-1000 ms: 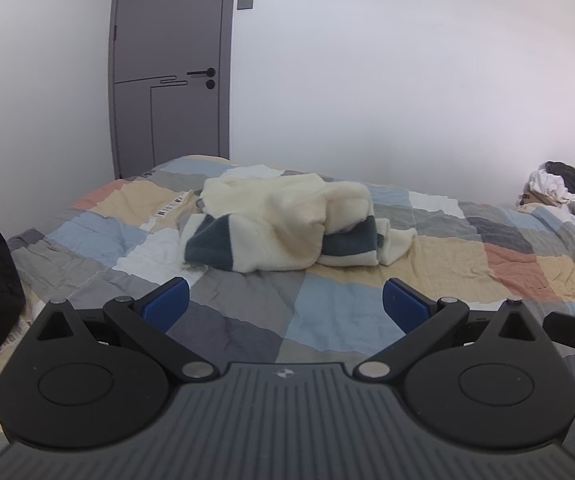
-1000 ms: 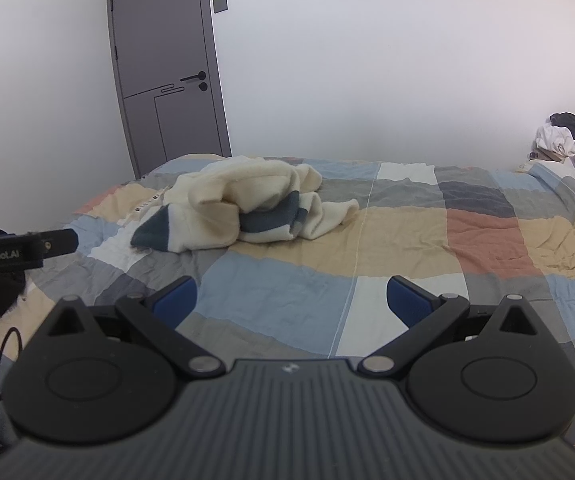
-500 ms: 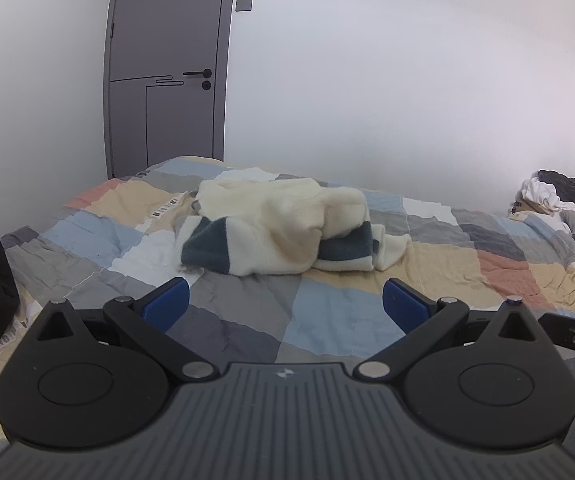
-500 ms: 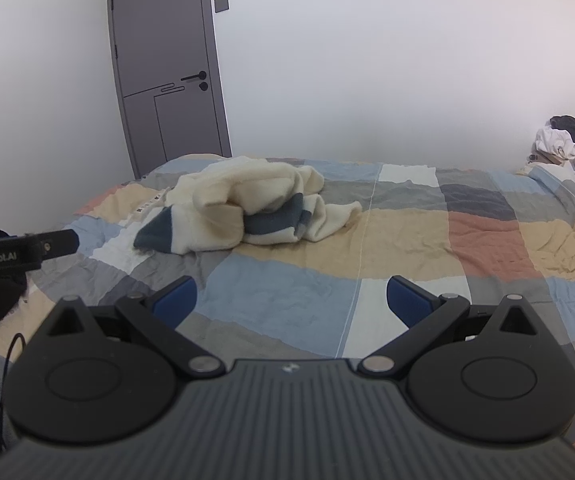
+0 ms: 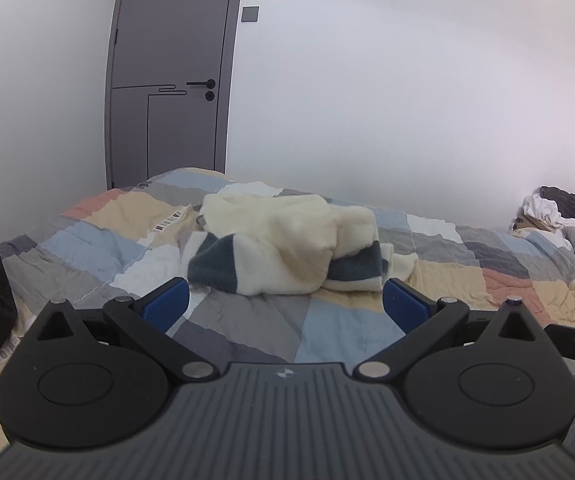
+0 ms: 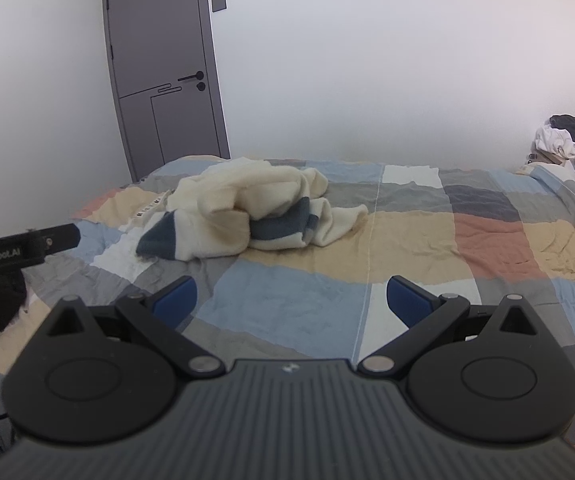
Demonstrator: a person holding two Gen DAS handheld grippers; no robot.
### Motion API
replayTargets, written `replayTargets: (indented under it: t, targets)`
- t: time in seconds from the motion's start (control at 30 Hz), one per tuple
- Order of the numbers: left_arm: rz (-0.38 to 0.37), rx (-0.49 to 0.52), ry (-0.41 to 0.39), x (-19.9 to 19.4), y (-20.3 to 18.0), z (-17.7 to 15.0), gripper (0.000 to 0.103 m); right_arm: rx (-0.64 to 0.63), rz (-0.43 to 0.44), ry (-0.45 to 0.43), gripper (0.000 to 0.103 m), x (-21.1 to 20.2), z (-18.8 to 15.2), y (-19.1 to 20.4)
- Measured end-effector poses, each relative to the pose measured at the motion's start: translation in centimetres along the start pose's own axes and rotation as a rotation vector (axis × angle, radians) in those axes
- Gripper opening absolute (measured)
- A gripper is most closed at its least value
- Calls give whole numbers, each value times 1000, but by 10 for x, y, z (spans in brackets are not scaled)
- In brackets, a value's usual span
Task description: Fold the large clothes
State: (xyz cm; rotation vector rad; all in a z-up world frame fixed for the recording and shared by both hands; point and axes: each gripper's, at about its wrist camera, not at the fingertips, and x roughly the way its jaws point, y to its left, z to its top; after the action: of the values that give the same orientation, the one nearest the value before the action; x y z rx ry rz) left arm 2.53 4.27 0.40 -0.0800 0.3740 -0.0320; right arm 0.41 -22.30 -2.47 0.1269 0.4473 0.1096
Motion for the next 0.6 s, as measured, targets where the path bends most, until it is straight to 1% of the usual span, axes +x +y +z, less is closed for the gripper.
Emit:
replayTargets:
  t: [0.17, 0.3, 0.4, 0.6]
  targets:
    - [-10, 8, 1, 16, 4, 7, 103, 28, -15, 6, 103, 14, 6, 1]
    - [-2, 24, -7, 36, 10, 13, 103, 57, -30, 14, 103, 30, 13, 0]
    - [21, 35, 7, 57, 15, 16, 103, 74, -29, 18, 103, 46, 19, 0]
    - [45, 51, 46, 107, 29, 15, 103, 65, -33, 19, 103, 88, 34, 6]
